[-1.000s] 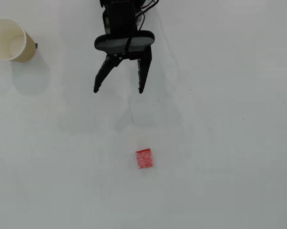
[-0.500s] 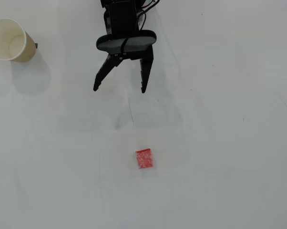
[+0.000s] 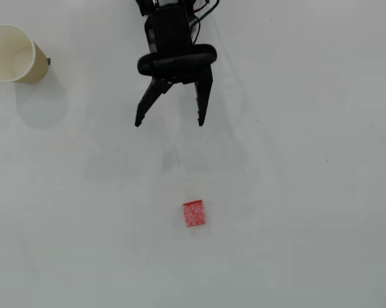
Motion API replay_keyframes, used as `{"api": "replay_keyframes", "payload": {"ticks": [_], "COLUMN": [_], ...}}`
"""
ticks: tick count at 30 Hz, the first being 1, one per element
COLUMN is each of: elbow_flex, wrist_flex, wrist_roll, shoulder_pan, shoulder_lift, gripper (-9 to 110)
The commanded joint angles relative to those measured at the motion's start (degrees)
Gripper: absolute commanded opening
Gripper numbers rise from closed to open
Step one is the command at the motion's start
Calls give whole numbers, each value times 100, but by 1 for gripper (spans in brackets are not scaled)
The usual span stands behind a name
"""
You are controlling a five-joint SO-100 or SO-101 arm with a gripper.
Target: Pick up the cube and drop it in the cup.
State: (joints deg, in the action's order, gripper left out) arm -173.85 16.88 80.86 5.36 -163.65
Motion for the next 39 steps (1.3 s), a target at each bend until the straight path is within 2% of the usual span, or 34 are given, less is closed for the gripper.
{"api": "replay_keyframes", "payload": {"ticks": [1, 19, 39], "elbow_flex": [984, 3621, 5757], "wrist_flex": [-439, -1837, -2294], "wrist_roll": [105, 132, 132], "shoulder_pan": [123, 88, 18], "shoulder_lift": [817, 5300, 8227], "gripper": [46, 46, 46]}}
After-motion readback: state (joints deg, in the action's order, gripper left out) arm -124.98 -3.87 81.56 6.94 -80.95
